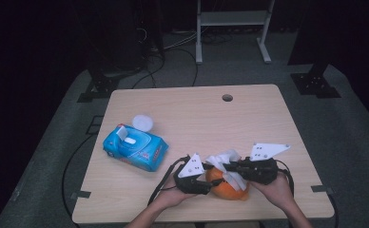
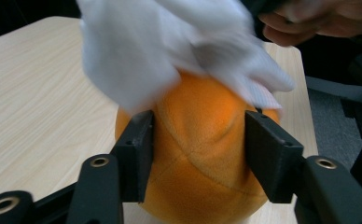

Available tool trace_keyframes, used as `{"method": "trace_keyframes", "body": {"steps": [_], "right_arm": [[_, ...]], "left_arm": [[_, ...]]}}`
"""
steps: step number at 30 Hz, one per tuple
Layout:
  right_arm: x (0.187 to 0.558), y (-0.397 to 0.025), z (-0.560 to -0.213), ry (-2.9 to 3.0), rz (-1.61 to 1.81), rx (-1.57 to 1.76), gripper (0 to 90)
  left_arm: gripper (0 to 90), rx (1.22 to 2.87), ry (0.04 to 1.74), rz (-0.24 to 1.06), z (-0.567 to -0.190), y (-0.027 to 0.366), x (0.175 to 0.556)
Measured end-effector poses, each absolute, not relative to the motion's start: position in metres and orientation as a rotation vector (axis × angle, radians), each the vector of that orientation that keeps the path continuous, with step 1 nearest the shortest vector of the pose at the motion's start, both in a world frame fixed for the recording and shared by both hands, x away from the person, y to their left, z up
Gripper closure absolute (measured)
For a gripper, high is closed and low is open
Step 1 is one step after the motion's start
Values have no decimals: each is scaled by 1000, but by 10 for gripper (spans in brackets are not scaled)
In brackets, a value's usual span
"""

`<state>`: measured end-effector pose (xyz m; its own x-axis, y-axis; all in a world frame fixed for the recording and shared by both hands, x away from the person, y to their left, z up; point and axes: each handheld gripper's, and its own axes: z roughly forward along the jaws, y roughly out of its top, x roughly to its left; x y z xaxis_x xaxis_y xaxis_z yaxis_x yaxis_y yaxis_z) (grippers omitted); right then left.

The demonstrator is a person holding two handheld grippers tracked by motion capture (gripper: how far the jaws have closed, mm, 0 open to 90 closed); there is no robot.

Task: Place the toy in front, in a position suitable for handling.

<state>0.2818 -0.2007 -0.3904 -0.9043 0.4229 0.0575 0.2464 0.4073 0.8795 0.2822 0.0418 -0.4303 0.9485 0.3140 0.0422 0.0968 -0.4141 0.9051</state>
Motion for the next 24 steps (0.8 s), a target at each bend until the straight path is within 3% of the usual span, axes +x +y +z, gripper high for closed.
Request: {"method": "trace_keyframes", "body": {"steps": [8, 11, 13, 18, 24], "right_arm": [[298, -226, -405, 2488, 1387, 747, 875], [294, -225, -408, 2500, 1400, 746, 875], [289, -219, -406, 2518, 1424, 670, 875], [285, -213, -401, 2575, 1403, 586, 855], [286, -226, -393, 2528, 1414, 625, 655]], "left_arm": [[467, 2014, 331, 239, -435, 53, 291], [286, 2003, 403, 196, -433, 51, 295], [242, 1988, 416, 128, -433, 52, 296], [422, 2013, 370, 193, -432, 51, 290], [442, 2012, 349, 207, -432, 51, 290]]}}
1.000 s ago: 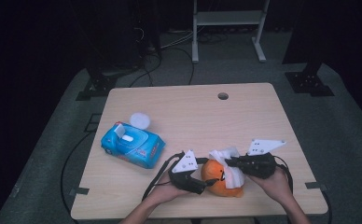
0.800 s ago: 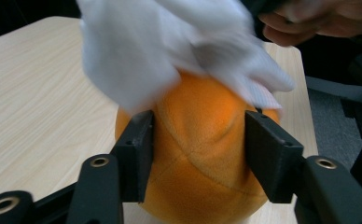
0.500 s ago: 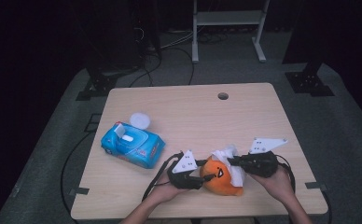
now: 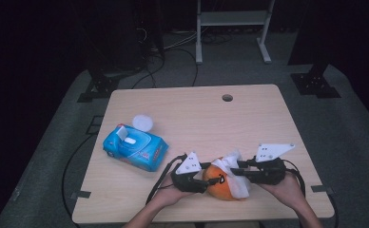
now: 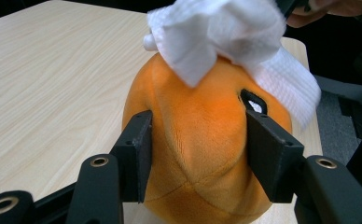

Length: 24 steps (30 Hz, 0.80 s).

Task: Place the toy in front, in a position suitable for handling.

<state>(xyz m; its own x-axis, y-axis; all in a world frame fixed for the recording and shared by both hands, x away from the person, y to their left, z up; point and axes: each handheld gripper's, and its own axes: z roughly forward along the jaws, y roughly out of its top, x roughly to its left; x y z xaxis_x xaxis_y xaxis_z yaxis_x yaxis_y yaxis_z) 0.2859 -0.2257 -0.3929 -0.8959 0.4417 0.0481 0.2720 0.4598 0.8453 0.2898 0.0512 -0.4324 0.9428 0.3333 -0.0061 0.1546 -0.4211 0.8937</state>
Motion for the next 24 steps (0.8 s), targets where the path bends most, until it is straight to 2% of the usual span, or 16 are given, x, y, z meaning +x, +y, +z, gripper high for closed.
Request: {"method": "trace_keyframes", "body": {"steps": [3, 7, 8, 10, 11, 13, 17, 19, 23, 24], "right_arm": [[288, -224, -394, 2493, 1446, 646, 582], [290, -212, -396, 2475, 1457, 633, 553], [290, -209, -396, 2471, 1459, 629, 596], [289, -205, -398, 2477, 1464, 608, 764], [289, -205, -398, 2480, 1457, 599, 816], [290, -209, -398, 2495, 1447, 598, 851], [293, -232, -405, 2499, 1420, 695, 864], [293, -239, -409, 2505, 1425, 731, 865], [288, -232, -409, 2520, 1441, 677, 865], [287, -229, -408, 2526, 1456, 658, 865]], "left_arm": [[450, 2011, 312, 226, -432, 49, 287], [456, 2016, 241, 259, -431, 45, 282], [456, 2018, 235, 264, -431, 45, 281], [456, 2018, 241, 258, -432, 47, 282], [457, 2017, 247, 252, -433, 48, 283], [458, 2019, 257, 251, -433, 50, 285], [446, 2008, 297, 222, -436, 56, 289], [390, 1999, 314, 194, -435, 56, 291], [189, 1947, 413, 95, -431, 55, 298], [172, 1953, 425, 60, -432, 54, 300]]}}
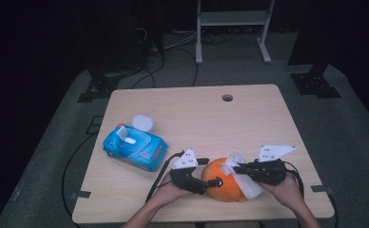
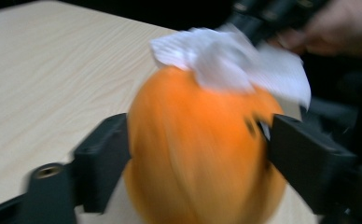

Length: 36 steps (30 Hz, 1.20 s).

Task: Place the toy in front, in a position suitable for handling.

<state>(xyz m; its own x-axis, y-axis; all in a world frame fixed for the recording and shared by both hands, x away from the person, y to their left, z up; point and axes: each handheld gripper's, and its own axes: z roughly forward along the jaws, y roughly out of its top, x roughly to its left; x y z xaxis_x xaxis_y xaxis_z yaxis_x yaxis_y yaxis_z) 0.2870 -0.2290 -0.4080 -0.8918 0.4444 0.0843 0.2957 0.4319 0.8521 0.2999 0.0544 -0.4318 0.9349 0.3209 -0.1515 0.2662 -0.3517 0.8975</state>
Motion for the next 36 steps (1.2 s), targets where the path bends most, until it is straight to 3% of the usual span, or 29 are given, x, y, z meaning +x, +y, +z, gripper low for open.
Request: {"method": "trace_keyframes", "body": {"steps": [3, 6, 8, 11, 14, 20, 25, 29, 30, 33, 36], "right_arm": [[281, -214, -405, 2553, 1467, 569, 865], [281, -207, -402, 2544, 1431, 548, 865], [282, -207, -396, 2499, 1468, 562, 866], [280, -205, -389, 2434, 1498, 561, 867], [280, -206, -388, 2398, 1495, 574, 867], [287, -221, -406, 2449, 1437, 661, 866], [282, -220, -411, 2497, 1452, 627, 865], [278, -212, -410, 2531, 1448, 556, 864], [278, -211, -410, 2532, 1446, 551, 864], [278, -207, -404, 2504, 1428, 545, 865], [278, -202, -397, 2466, 1459, 528, 865]], "left_arm": [[195, 1999, 427, 48, -436, 50, 299], [392, 2000, 418, 87, -434, 53, 298], [476, 1969, 385, 160, -431, 52, 293], [530, 1910, 334, 311, -428, 47, 280], [535, 1912, 303, 375, -428, 45, 277], [487, 1937, 324, 324, -433, 58, 281], [190, 1956, 389, 252, -430, 57, 289], [120, 1984, 410, 162, -437, 55, 293], [141, 1984, 412, 154, -438, 55, 293], [376, 1999, 392, 197, -435, 55, 292], [463, 1997, 338, 241, -433, 52, 288]]}}
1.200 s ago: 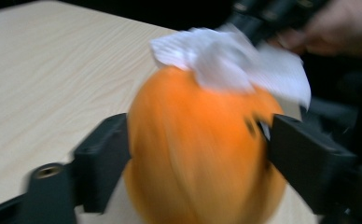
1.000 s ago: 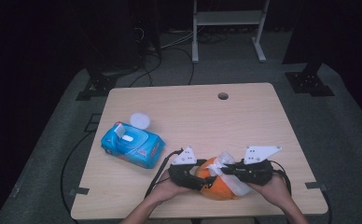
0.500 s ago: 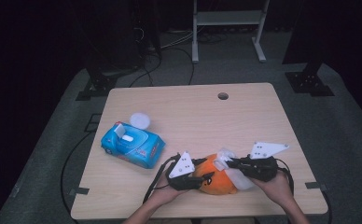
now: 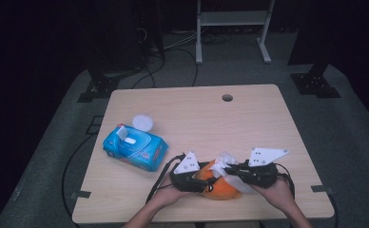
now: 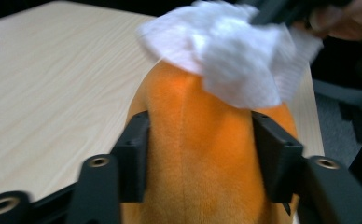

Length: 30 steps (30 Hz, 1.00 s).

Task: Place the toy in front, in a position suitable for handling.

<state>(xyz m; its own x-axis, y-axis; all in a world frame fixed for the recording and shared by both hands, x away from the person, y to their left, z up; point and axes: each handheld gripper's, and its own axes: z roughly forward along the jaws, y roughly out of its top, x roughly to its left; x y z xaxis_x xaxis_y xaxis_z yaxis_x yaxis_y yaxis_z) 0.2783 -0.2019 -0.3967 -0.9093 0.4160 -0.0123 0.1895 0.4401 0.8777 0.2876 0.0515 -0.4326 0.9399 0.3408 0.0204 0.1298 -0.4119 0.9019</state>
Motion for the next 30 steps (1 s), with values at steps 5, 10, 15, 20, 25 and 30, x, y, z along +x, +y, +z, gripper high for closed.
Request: {"method": "trace_keyframes", "body": {"steps": [5, 10, 15, 20, 25, 30], "right_arm": [[278, -197, -392, 2434, 1462, 514, 866], [283, -209, -391, 2364, 1512, 589, 862], [292, -208, -413, 2453, 1506, 642, 862], [283, -191, -407, 2463, 1429, 543, 863], [287, -216, -409, 2461, 1438, 648, 865], [289, -234, -409, 2408, 1490, 756, 864]], "left_arm": [[501, 1946, 336, 310, -431, 50, 284], [496, 1881, 342, 411, -430, 56, 286], [228, 1932, 425, 293, -435, 61, 297], [314, 1973, 376, 335, -432, 67, 294], [393, 1987, 351, 335, -434, 73, 294], [407, 1974, 349, 314, -439, 80, 296]]}}
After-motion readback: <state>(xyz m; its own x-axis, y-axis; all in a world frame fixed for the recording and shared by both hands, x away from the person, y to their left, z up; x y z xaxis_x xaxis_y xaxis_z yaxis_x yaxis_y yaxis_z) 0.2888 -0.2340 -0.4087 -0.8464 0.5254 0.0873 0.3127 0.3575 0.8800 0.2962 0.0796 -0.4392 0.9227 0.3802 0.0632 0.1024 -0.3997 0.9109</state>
